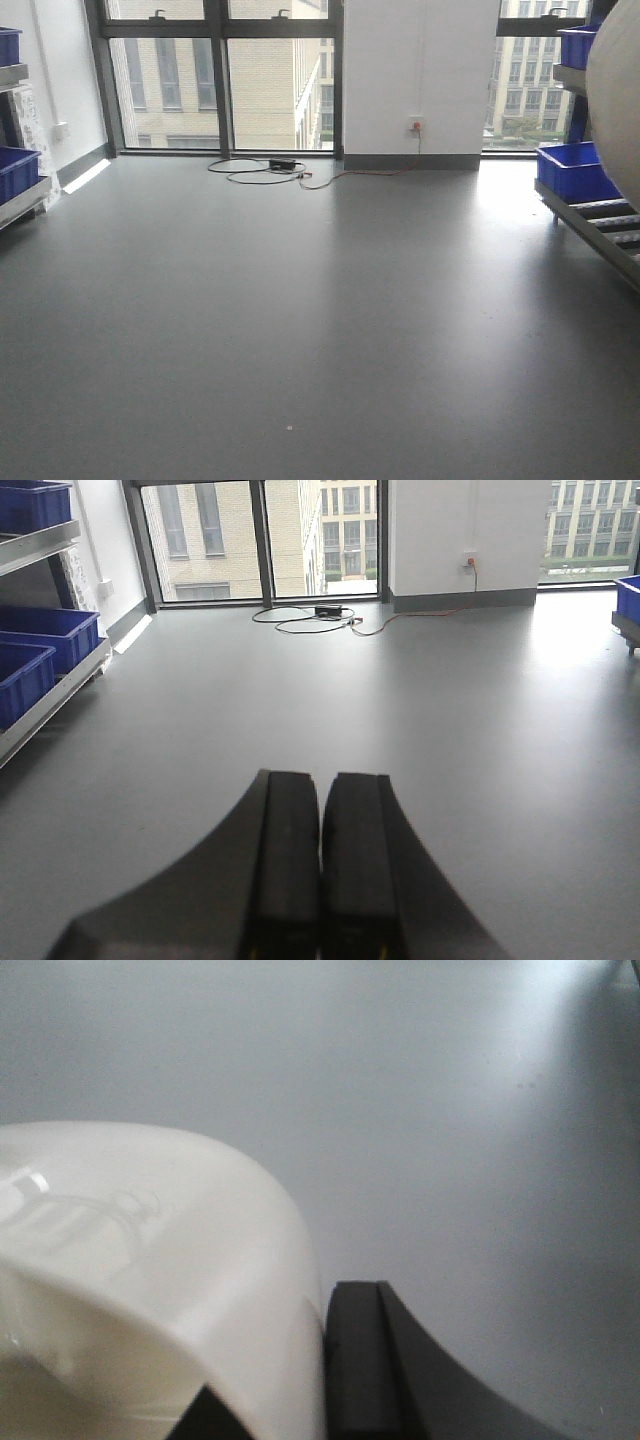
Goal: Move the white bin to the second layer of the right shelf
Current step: 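Drive the base across the room toward the roller-track shelf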
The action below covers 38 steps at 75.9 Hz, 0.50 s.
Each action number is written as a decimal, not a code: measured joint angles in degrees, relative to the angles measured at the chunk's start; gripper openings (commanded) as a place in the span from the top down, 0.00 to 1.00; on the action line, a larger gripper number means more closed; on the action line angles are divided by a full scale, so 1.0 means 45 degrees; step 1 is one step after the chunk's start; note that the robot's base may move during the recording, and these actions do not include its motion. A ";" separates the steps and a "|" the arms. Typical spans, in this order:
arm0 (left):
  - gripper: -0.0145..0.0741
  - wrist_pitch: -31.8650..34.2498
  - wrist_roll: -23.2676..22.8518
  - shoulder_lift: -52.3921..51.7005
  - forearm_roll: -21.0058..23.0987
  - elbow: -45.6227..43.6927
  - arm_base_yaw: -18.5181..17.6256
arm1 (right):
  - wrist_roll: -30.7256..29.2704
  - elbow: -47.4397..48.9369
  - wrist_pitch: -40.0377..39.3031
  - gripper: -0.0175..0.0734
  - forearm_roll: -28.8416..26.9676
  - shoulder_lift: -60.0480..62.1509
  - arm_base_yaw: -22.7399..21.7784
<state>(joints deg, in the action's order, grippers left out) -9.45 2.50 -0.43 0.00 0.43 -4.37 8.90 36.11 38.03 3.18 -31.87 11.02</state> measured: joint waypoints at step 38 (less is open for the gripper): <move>0.74 0.0000 0.0000 0.0000 0.0000 0.0000 0.0000 | 0.0000 0.0000 0.0000 0.75 0.0000 0.0000 0.0000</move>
<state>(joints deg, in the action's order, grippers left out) -9.45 2.50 -0.43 0.00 0.43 -4.37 8.90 36.11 38.03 3.18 -31.87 11.02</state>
